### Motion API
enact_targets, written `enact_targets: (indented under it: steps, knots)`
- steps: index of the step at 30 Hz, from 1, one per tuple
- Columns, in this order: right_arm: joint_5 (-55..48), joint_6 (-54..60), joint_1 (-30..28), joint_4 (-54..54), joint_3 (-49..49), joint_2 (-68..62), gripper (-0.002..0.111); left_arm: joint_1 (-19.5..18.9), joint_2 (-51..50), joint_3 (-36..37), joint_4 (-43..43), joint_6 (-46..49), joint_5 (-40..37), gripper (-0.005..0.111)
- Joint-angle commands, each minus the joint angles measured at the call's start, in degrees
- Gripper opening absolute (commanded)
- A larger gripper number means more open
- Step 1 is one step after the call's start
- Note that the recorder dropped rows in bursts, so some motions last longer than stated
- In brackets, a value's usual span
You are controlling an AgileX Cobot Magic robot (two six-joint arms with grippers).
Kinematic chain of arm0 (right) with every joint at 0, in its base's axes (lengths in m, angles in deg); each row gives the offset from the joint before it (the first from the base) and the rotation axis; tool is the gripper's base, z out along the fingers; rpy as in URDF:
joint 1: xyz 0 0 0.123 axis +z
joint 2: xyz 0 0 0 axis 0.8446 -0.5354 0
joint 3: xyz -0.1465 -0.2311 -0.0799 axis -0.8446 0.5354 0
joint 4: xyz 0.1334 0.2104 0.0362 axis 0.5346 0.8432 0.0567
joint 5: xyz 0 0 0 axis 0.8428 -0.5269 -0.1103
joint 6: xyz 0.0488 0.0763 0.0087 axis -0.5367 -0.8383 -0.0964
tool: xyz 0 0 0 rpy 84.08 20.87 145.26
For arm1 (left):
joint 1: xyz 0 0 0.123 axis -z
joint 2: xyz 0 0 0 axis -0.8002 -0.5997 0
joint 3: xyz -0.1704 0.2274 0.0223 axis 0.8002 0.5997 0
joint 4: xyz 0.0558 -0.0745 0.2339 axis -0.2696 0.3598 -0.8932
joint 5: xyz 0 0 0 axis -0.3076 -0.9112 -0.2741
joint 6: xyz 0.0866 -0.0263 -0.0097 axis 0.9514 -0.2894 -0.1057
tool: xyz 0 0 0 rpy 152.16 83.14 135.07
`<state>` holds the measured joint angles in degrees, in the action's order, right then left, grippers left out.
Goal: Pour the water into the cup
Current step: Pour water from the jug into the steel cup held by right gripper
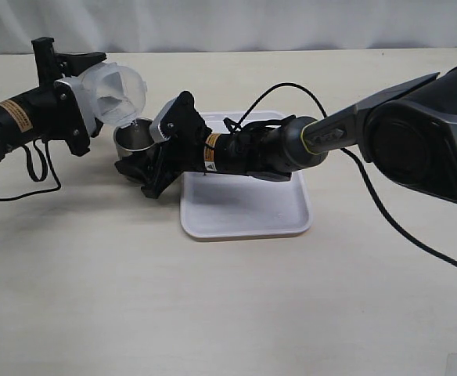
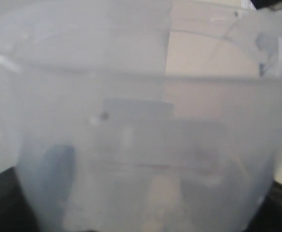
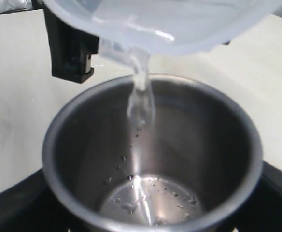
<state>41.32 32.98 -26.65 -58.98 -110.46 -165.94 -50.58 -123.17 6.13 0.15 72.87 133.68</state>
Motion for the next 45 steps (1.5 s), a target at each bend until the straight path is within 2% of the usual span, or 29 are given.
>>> enact_targets:
  steps: [1, 17, 20, 45]
  knots:
    - [-2.8, -0.1, -0.3, -0.8, 0.2, -0.2, 0.004, 0.1, 0.4, -0.6, 1.1, 1.4, 2.6, 0.0]
    - [-2.8, -0.1, -0.3, -0.8, 0.2, -0.2, 0.004, 0.1, 0.4, -0.6, 2.6, 4.7, 2.8, 0.0]
    - [-2.8, -0.1, -0.3, -0.8, 0.2, -0.2, 0.004, 0.1, 0.4, -0.6, 2.6, 7.8, 2.9, 0.0]
    - [-2.8, -0.1, -0.3, -0.8, 0.2, -0.2, 0.004, 0.1, 0.4, -2.2, 2.5, 9.3, 2.9, 0.0]
